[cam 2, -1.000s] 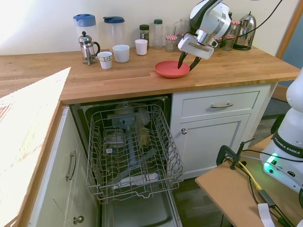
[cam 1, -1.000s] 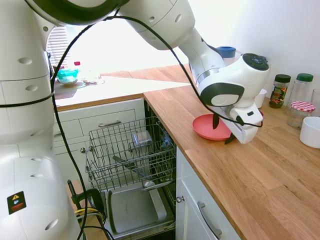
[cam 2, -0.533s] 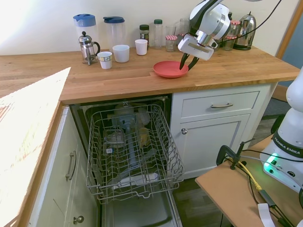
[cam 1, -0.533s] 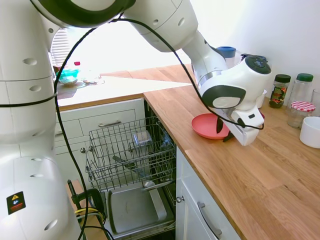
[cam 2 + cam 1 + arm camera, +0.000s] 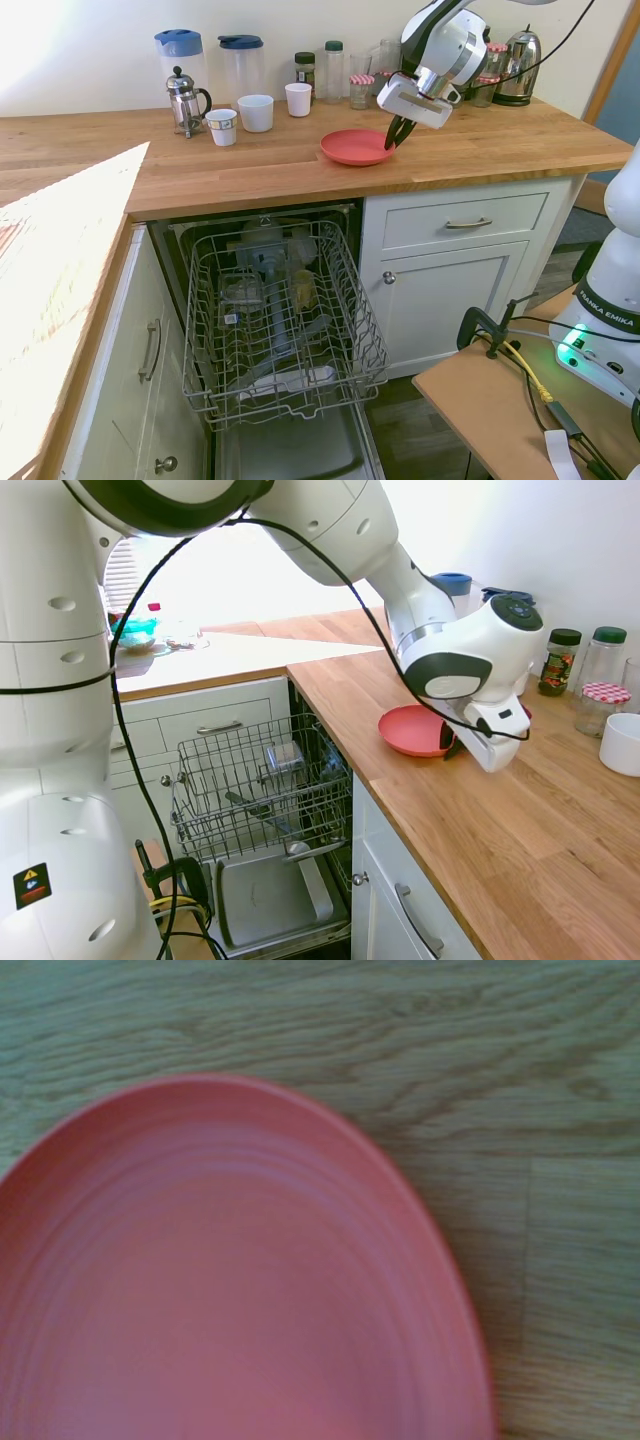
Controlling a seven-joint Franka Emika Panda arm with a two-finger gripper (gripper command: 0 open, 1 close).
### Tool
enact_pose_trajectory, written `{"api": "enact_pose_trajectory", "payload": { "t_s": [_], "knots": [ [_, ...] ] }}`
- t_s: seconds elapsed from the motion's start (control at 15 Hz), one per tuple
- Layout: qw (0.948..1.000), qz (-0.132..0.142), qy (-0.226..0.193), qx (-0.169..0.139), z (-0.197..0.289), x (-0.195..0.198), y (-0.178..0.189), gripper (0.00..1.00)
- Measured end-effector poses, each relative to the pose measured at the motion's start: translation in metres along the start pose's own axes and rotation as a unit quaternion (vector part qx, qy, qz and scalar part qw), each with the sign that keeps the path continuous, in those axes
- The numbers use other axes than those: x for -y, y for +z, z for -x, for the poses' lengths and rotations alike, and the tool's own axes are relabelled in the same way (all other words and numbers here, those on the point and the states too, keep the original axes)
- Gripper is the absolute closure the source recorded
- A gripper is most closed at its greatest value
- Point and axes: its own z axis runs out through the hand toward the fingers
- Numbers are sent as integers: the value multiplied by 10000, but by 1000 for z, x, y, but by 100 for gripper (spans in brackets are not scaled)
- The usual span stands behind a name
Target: Put the plate in the dishwasher
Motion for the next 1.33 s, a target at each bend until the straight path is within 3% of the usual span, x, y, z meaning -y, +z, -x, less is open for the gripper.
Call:
{"api": "enact_pose_trajectory", "payload": {
  "t_s": [0.2, 0.4, 0.53, 0.67, 0.8, 1.0, 1.2, 1.33],
  "knots": [
    [9988, 167, -325, -330, 17, 29, -26, 100],
    [9912, 512, -849, -880, 65, 94, -89, 100],
    [9795, 900, -1356, -1186, 134, 154, -115, 100],
    [9627, 1272, -1894, -1452, 233, 204, -102, 100],
    [9397, 1663, -2465, -1691, 321, 228, -61, 100],
    [8946, 2164, -3291, -2112, 414, 223, -9, 100],
    [8419, 2368, -4151, -2509, 517, 183, 26, 100],
    [7983, 2475, -4752, -2749, 572, 140, 67, 100]
  ]
}}
